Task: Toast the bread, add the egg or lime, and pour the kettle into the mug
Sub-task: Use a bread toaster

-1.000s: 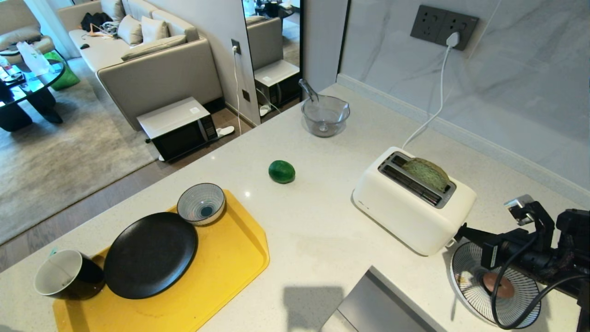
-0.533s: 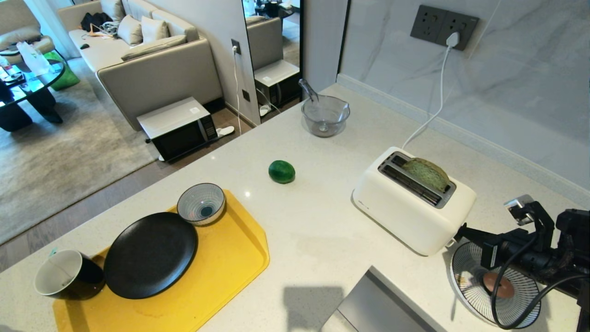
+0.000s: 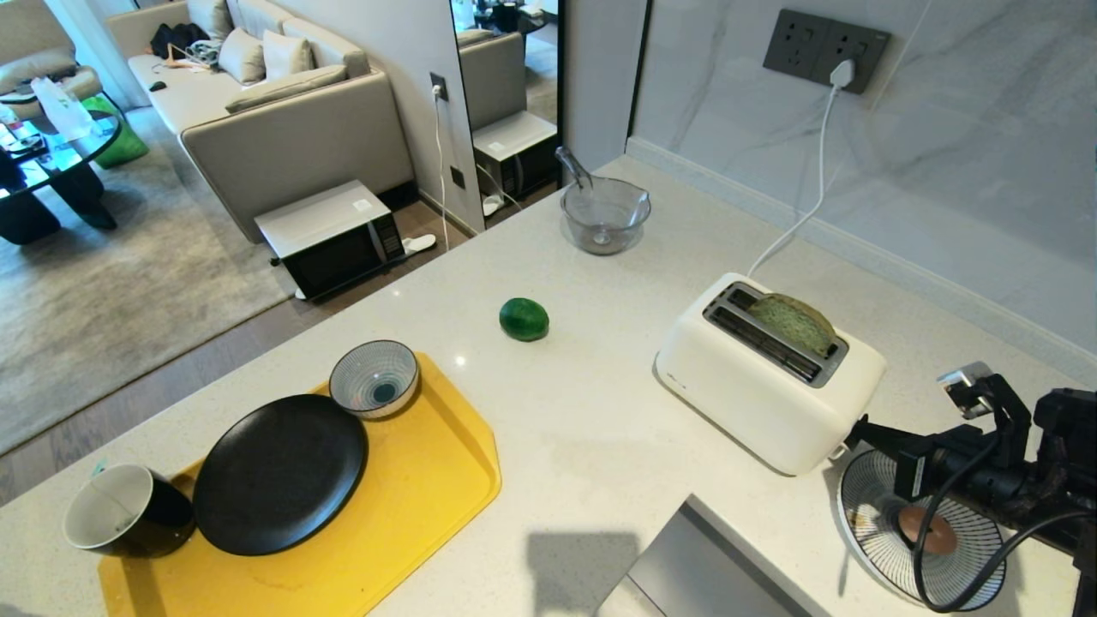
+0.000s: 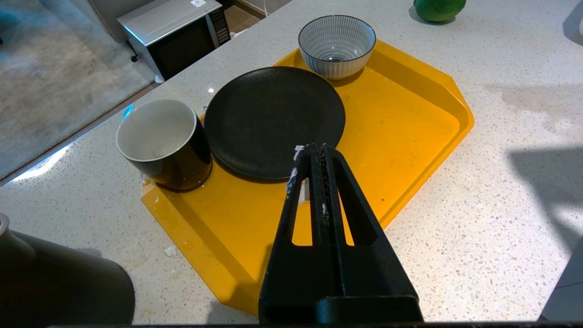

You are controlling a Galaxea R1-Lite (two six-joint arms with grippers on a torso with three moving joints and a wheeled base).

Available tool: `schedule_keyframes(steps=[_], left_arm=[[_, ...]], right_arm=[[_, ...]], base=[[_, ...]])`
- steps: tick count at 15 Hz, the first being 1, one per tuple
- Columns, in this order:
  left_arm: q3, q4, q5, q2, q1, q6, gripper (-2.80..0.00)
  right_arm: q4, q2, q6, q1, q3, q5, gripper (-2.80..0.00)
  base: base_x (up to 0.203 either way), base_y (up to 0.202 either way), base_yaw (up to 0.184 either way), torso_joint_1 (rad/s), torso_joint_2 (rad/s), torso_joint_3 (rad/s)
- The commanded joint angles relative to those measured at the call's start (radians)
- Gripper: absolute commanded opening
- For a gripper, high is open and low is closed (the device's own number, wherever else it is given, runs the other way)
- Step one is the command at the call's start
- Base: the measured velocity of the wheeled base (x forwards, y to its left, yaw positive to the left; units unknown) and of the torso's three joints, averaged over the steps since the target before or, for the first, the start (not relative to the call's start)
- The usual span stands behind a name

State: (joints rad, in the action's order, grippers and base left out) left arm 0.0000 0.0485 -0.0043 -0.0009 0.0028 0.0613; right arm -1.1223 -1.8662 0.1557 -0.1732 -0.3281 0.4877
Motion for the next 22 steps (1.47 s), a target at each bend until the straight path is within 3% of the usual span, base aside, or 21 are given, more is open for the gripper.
schedule_keyframes(steps=[1, 22], left_arm=[[0.017, 0.001, 0.000, -0.002, 0.000, 0.000, -2.80], [0.017, 0.001, 0.000, -0.002, 0.000, 0.000, -2.80]], right_arm=[[-0.007, 0.004, 0.001, 0.000, 0.003, 0.003, -2.80], [-0.007, 0.019, 0.001, 0.000, -0.002, 0.003, -2.80]], base=[[0.000, 0.000, 0.000, 0.000, 0.00, 0.000], [0.000, 0.000, 0.000, 0.000, 0.00, 0.000]])
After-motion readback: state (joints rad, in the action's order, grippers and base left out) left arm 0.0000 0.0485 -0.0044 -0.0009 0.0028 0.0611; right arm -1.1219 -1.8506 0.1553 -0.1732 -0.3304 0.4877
